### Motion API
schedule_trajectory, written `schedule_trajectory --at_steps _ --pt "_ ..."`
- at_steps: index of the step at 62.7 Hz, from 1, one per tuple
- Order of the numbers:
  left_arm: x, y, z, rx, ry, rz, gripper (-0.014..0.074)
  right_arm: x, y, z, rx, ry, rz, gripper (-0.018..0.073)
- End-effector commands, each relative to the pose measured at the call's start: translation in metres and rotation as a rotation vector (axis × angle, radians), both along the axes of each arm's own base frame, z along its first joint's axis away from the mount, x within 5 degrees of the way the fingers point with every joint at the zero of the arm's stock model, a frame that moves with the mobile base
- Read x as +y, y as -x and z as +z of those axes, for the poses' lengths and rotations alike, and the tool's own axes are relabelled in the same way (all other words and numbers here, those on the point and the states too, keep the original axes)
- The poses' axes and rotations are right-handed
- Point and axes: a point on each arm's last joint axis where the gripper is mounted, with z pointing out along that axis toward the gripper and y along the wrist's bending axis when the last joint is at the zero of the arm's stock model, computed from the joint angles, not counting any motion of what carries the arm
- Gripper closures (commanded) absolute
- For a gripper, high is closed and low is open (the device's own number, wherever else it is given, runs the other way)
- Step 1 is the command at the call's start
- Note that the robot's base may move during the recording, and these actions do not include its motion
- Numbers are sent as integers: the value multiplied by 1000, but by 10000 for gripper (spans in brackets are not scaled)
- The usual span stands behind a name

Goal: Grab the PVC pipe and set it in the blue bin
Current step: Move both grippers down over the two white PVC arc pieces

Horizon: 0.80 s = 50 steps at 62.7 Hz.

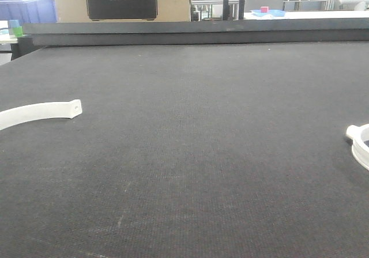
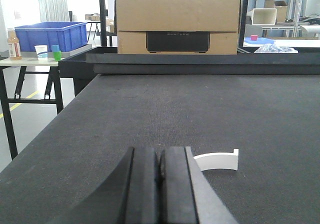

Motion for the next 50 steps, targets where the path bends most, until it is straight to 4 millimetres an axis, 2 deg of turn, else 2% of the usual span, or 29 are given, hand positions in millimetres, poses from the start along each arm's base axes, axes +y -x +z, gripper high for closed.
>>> schedule_trajectory --at_steps 1,50 --pt "0 1 3 -25 -6 -1 707 0 1 3 -22 7 -1 727" --pt "0 1 4 -33 -9 -1 707 0 1 3 -22 7 -1 727"
